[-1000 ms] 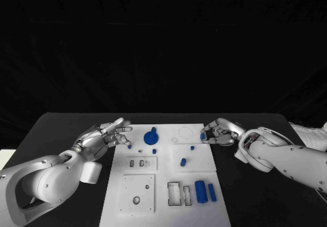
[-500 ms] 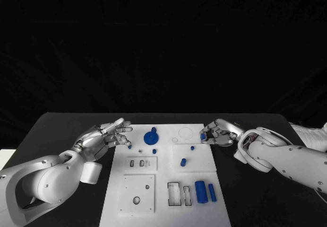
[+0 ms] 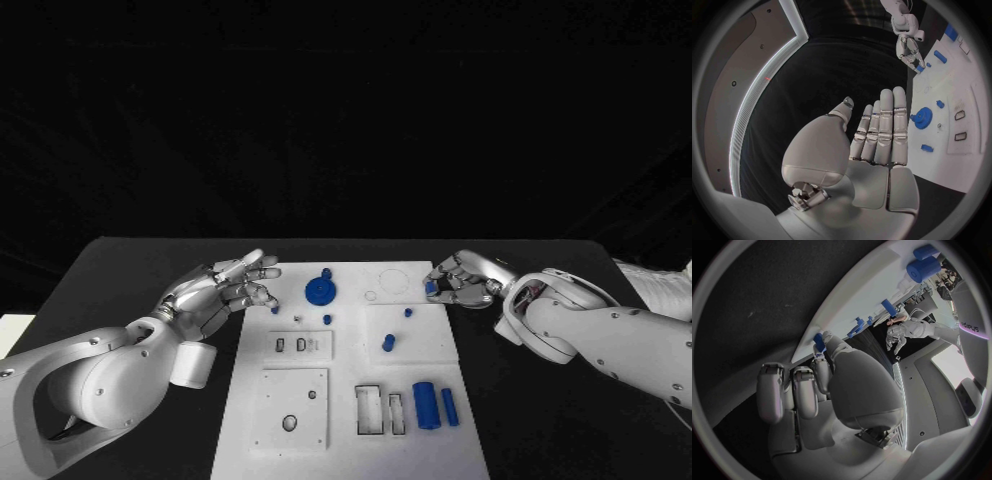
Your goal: Assemble the parts on the task board
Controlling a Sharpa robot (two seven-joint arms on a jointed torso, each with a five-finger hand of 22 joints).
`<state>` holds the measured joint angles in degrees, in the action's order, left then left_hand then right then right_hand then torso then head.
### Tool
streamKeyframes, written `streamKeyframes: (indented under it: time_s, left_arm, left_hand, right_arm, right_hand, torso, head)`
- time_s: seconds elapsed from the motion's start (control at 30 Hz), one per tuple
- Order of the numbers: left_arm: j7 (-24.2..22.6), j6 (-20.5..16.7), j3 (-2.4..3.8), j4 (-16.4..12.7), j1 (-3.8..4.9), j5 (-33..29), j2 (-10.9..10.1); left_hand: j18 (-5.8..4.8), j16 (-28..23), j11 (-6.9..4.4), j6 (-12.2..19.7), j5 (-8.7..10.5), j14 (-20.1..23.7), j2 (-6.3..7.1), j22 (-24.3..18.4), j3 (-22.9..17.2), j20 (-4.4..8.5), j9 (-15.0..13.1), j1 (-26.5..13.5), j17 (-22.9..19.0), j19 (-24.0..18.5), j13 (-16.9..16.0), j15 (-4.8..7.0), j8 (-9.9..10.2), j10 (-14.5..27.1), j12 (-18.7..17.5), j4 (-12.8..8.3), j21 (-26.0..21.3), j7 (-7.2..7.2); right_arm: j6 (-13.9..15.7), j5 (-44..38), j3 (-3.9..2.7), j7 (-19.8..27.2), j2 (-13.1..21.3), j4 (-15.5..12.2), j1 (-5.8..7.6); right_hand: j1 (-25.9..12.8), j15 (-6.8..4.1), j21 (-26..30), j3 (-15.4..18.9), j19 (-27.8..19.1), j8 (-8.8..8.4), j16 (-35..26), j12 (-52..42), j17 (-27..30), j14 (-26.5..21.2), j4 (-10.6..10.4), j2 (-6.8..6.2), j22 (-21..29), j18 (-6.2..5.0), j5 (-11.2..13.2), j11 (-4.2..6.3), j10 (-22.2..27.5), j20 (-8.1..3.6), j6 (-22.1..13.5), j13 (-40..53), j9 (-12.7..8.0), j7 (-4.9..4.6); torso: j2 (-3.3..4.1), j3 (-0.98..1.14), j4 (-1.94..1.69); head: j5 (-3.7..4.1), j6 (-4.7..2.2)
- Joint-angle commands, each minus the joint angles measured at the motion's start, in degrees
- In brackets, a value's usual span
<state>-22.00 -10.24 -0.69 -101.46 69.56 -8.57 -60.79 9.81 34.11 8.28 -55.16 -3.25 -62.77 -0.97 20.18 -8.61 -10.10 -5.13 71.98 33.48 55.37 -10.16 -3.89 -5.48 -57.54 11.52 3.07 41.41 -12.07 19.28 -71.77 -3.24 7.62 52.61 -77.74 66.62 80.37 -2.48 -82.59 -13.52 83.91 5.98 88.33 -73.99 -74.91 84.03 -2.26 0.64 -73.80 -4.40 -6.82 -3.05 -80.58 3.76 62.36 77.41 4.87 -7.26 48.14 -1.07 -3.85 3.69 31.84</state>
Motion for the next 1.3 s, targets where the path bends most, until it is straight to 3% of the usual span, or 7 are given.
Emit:
streamKeyframes:
  time_s: [0.03,0.27,0.5,0.73,0.87,1.0,1.3]
  left_arm:
    - [-0.17,1.36,0.02,-0.18,0.01,-0.07,0.01]
    - [-0.12,1.41,0.02,-0.2,0.01,-0.07,-0.01]
    - [-0.07,1.37,0.02,-0.2,0.01,-0.07,-0.04]
    - [-0.05,1.48,0.02,0.63,0.02,-0.07,0.66]
    - [-0.09,1.59,0.02,1.45,0.02,-0.07,1.35]
    - [-0.12,1.67,0.02,2.18,0.02,-0.43,1.77]
    - [-0.23,1.63,0.02,3.66,0.03,-0.77,2.87]
  left_hand:
    - [0.75,-0.27,0.03,0.23,0.07,-0.27,-0.32,-0.05,-0.01,-0.01,0.07,0.06,-0.05,0.45,0.05,-0.21,0.21,0.49,-0.25,-0.3,-0.2,0.04]
    - [0.75,-0.27,0.03,0.23,0.07,-0.27,-0.32,-0.05,-0.01,-0.01,0.07,0.06,-0.05,0.45,0.05,-0.21,0.21,0.49,-0.25,-0.3,-0.2,0.04]
    - [0.75,-0.27,0.03,0.23,0.07,-0.27,-0.32,-0.05,-0.01,-0.01,0.07,0.06,-0.05,0.45,0.05,-0.21,0.21,0.49,-0.25,-0.3,-0.2,0.04]
    - [0.75,-0.27,0.03,0.23,0.07,-0.27,-0.32,-0.05,-0.01,-0.01,0.07,0.06,-0.05,0.45,0.05,-0.21,0.21,0.49,-0.25,-0.3,-0.2,0.04]
    - [0.75,-0.32,0.05,0.26,0.07,-0.25,-0.31,-0.12,0.01,-0.02,0.08,0.03,-0.09,0.47,0.09,-0.22,0.23,0.53,-0.26,-0.33,-0.27,0.01]
    - [0.75,-0.32,0.05,0.26,0.07,-0.25,-0.31,-0.12,0.01,-0.02,0.08,0.03,-0.09,0.47,0.09,-0.22,0.23,0.53,-0.26,-0.33,-0.27,0.01]
    - [0.75,-0.32,0.05,0.26,0.07,-0.25,-0.31,-0.12,0.01,-0.02,0.08,0.03,-0.09,0.47,0.09,-0.22,0.23,0.53,-0.26,-0.33,-0.27,0.01]
  right_arm:
    - [2.23,0.27,-0.04,0.39,-0.08,0.03,-0.05]
    - [3.61,1.19,-0.37,0.15,-0.05,-0.97,-0.03]
    - [4.17,3.21,-0.8,-3.74,0.54,-7.04,1.17]
    - [4.17,1.53,-0.79,-10.51,-2.29,-12.02,2.48]
    - [2.96,-1.17,-0.22,-14.09,-5.66,-12.96,2.58]
    - [1.68,-4.04,0.65,-15.93,-9.09,-12.73,2.26]
    - [-0.64,-11.48,2.43,-17.96,-16.22,-10.55,-0.01]
  right_hand:
    - [0.91,-0.55,-0.29,-1.12,0.09,1.41,0.34,-0.11,-12.76,5.44,0.48,2.46,-0.18,1.19,0.49,2.17,-1.42,-0.61,2.73,1.37,1.13,1.74]
    - [0.51,-0.77,-0.36,-1.81,0.15,1.71,0.41,-0.07,-12.9,5.48,1.01,2.23,-0.32,1.23,0.74,2.36,-1.51,-0.9,2.76,1.39,1.37,1.89]
    - [-0.67,-0.76,-0.31,-1.76,0.13,1.71,0.39,0.1,-12.88,5.47,1.16,1.36,-0.24,1.23,0.7,2.3,-1.49,-0.99,2.41,1.32,1.48,1.8]
    - [-1.75,-0.76,-0.17,-1.7,0.03,1.76,0.31,0.44,-12.75,5.44,0.98,1.05,0.04,1.17,0.94,2.29,-1.37,-1.0,2.29,1.13,1.58,1.81]
    - [-2.27,-0.75,-0.09,-1.69,-0.03,1.73,0.25,0.6,-12.66,5.42,0.83,0.99,0.21,1.14,1.04,2.28,-1.31,-1.0,2.16,1.03,1.6,1.79]
    - [-2.38,-0.75,-0.08,-1.69,-0.04,1.72,0.24,0.63,-12.65,5.41,0.8,0.98,0.23,1.14,1.04,2.28,-1.3,-1.0,2.13,1.02,1.61,1.78]
    - [-2.93,-0.73,0.06,-1.64,-0.15,1.63,0.15,0.83,-12.5,5.38,0.68,0.79,0.51,1.08,1.02,2.24,-1.2,-0.99,1.9,0.9,1.6,1.72]
  torso:
    - [-0.01,-0.02,-0.03]
    - [-0.05,-0.04,0.0]
    - [-0.17,-0.19,0.12]
    - [-0.8,-0.72,-0.01]
    - [-1.23,-1.18,-0.49]
    - [-1.55,-1.41,-0.58]
    - [-1.94,-1.75,-0.99]
  head:
    - [-0.02,0.07]
    - [-0.11,0.08]
    - [-0.56,0.04]
    - [-1.47,0.8]
    - [-2.47,1.65]
    - [-4.93,3.17]
    - [-7.5,4.18]
